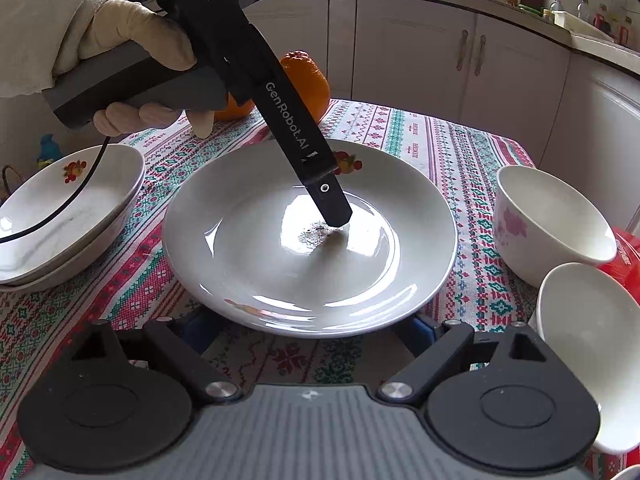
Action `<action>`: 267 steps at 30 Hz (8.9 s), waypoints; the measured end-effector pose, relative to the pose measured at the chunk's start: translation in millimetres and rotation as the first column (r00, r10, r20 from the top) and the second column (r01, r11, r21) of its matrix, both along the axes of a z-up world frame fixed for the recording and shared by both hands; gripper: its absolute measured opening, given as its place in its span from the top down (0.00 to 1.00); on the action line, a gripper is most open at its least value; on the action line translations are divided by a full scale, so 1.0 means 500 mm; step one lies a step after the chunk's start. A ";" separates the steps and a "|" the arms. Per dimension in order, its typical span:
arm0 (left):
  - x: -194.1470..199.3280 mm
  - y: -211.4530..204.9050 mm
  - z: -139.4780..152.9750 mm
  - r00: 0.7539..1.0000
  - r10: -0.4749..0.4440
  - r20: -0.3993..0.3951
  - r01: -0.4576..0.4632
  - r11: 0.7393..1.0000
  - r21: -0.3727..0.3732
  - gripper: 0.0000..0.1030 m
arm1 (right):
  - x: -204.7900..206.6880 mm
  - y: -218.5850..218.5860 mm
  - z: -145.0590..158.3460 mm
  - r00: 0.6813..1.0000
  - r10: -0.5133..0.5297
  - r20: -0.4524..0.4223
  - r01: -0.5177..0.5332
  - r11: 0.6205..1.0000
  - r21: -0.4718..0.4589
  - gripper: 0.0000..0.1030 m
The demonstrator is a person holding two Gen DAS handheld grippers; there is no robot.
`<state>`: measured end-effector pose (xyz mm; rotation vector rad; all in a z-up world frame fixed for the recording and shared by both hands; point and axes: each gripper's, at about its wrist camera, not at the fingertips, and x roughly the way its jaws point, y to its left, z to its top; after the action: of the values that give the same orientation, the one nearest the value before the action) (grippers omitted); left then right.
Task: Organize plates and bowls
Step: 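Lift the stained plate with the left tool and carry it toward the plate stack, then lower the held plate onto the plate stack and open the left tool, then grasp the rim of a white bowl with the right tool, then lift the white bowl with the right tool and carry it toward the plates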
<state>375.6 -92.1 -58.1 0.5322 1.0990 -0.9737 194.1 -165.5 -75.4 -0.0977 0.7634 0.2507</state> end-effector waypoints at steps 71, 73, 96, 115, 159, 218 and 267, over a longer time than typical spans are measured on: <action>-0.213 0.409 0.082 0.923 0.384 -0.003 -0.380 0.912 -0.154 0.18 | -0.125 0.246 0.107 0.933 0.359 0.023 -0.357 0.932 -0.068 0.09; -0.211 0.414 0.076 0.921 0.389 -0.004 -0.385 0.910 -0.151 0.18 | -0.125 0.251 0.108 0.931 0.365 0.024 -0.362 0.929 -0.076 0.09; -0.196 0.443 0.055 0.906 0.421 -0.031 -0.421 0.894 -0.157 0.17 | -0.113 0.275 0.106 0.921 0.389 0.020 -0.386 0.918 -0.091 0.09; -0.199 0.452 0.056 0.905 0.426 -0.005 -0.423 0.898 -0.124 0.17 | -0.108 0.277 0.105 0.917 0.399 0.022 -0.396 0.915 -0.077 0.09; -0.338 0.440 0.123 0.827 0.477 0.296 -0.419 0.876 -0.239 0.08 | -0.151 0.188 0.125 0.954 0.288 0.084 -0.283 0.956 -0.072 0.00; -0.608 -0.157 -0.023 0.944 0.062 0.323 0.076 0.915 -0.396 0.18 | -0.263 -0.395 0.077 0.985 -0.149 -0.084 0.163 0.966 0.202 0.38; -0.565 0.116 0.020 0.890 0.348 0.294 -0.215 0.890 -0.403 0.18 | -0.126 -0.101 0.113 0.980 0.190 -0.056 -0.176 0.964 0.201 0.37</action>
<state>93.0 -34.0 -48.2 0.2214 0.6236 -0.7538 131.2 -215.9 -19.1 0.0277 0.8015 0.5066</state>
